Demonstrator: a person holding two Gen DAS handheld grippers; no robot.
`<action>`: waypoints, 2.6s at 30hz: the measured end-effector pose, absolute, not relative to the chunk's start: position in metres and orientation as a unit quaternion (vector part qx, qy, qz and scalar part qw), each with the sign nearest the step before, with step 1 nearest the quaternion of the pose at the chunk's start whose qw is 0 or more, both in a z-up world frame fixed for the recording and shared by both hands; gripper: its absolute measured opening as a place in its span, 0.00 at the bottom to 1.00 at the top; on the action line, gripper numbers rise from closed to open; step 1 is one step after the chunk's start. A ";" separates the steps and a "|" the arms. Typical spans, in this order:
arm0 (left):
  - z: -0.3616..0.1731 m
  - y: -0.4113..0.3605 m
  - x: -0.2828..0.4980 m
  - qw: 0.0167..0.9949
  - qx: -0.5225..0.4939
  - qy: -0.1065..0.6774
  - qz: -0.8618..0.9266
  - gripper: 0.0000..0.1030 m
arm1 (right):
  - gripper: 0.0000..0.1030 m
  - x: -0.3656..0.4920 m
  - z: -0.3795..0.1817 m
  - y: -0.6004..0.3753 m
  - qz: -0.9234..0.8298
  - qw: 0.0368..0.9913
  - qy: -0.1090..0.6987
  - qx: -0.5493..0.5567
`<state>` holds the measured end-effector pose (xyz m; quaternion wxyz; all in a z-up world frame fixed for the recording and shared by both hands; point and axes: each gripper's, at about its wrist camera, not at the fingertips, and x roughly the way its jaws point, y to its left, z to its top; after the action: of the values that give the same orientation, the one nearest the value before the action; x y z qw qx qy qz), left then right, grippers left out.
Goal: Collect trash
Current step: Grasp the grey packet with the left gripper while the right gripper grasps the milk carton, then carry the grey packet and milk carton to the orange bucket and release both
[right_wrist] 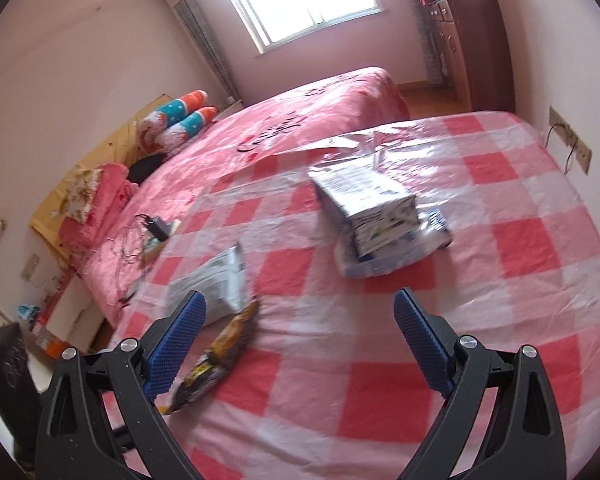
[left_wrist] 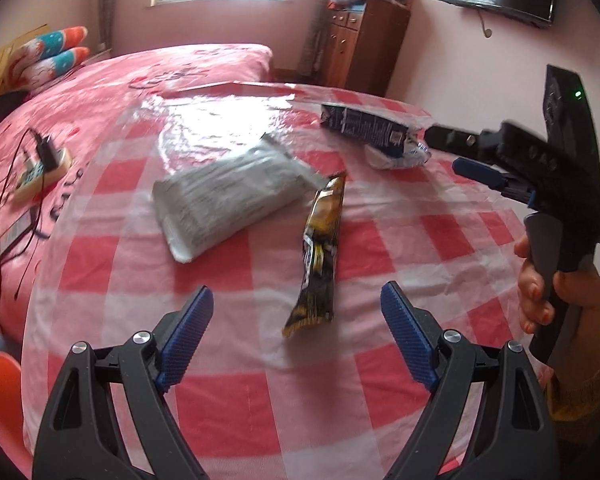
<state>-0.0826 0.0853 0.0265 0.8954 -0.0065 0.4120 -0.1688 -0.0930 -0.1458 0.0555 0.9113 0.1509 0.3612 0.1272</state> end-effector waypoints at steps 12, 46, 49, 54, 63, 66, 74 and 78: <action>0.036 0.120 -0.008 0.885 0.076 0.399 -0.228 0.84 | 0.91 -0.029 0.058 -0.173 0.104 0.906 0.389 0.129; -0.007 0.089 0.067 0.853 0.106 0.424 -0.284 0.87 | 0.68 0.035 0.010 -0.128 0.087 0.895 0.438 -0.022; -0.007 0.090 0.065 0.858 0.096 0.424 -0.272 0.84 | 0.67 0.031 0.011 -0.126 0.082 0.899 0.430 -0.031; -0.006 0.091 0.061 0.867 0.084 0.420 -0.253 0.80 | 0.67 0.020 0.015 -0.124 0.079 0.905 0.416 -0.034; -0.004 0.098 0.052 0.877 0.047 0.418 -0.233 0.78 | 0.66 -0.012 0.031 -0.129 0.076 0.918 0.390 0.001; -0.003 0.101 0.047 0.880 0.033 0.416 -0.228 0.78 | 0.66 -0.022 0.033 -0.130 0.078 0.919 0.386 0.011; 0.003 0.110 0.026 0.889 -0.001 0.401 -0.220 0.78 | 0.66 -0.052 0.041 -0.130 0.082 0.924 0.373 0.038; 0.008 0.115 0.014 0.893 -0.018 0.393 -0.216 0.78 | 0.66 -0.064 0.043 -0.131 0.087 0.921 0.374 0.057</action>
<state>0.0135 0.1146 0.0075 0.8934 -0.0175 0.3933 -0.2163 -0.0641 -0.1310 0.0432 0.9214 0.0574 0.3744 0.0871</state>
